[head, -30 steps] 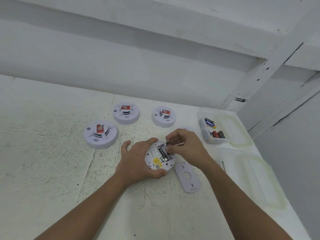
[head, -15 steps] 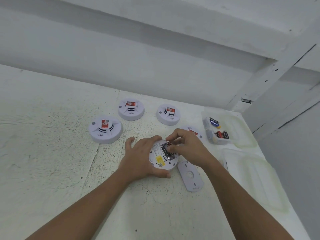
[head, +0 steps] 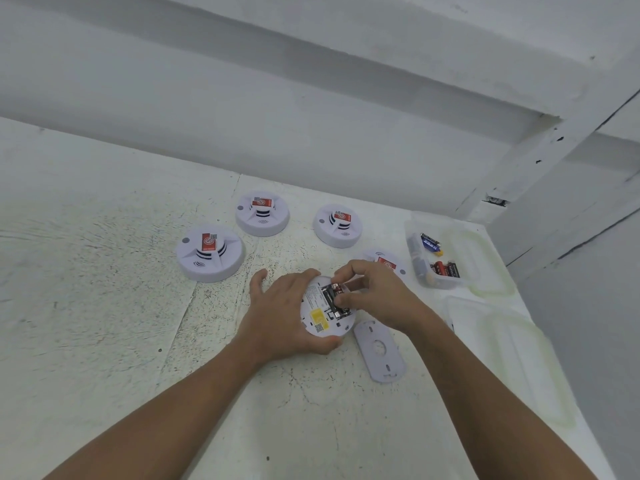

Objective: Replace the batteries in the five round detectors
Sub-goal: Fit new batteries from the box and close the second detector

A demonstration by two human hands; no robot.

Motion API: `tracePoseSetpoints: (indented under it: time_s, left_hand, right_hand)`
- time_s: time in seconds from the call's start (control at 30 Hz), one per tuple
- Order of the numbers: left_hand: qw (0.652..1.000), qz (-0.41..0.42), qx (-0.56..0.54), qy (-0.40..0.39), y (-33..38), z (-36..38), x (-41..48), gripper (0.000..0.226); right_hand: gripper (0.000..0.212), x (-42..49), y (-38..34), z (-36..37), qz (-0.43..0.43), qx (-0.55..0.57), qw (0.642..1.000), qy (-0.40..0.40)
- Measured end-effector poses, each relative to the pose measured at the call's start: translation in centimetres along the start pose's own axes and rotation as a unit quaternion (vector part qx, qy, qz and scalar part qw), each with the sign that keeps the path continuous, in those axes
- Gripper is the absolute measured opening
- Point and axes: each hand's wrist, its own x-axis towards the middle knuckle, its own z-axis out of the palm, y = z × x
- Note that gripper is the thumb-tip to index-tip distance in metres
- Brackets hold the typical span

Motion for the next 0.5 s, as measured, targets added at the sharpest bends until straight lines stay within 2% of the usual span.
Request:
tracePoseSetpoints:
  time_s: [0.17,0.3,0.5]
  left_hand:
    - [1.0,-0.003,0.015,0.017,0.04,0.2,-0.04,0.106]
    - [1.0,-0.002,0.014,0.021,0.18,0.22,0.04,0.106]
    - [0.999,-0.004,0.019,0.032,-0.11,0.51,-0.02,0.107]
  right_hand:
    - [0.016,-0.25,-0.44,-0.08,0.002,0.016,1.0,-0.02]
    - [0.003,-0.36,-0.26,0.19,-0.016,0.022,1.0,-0.01]
    - [0.011,-0.36,-0.25,0.57,-0.016,0.015,1.0,-0.009]
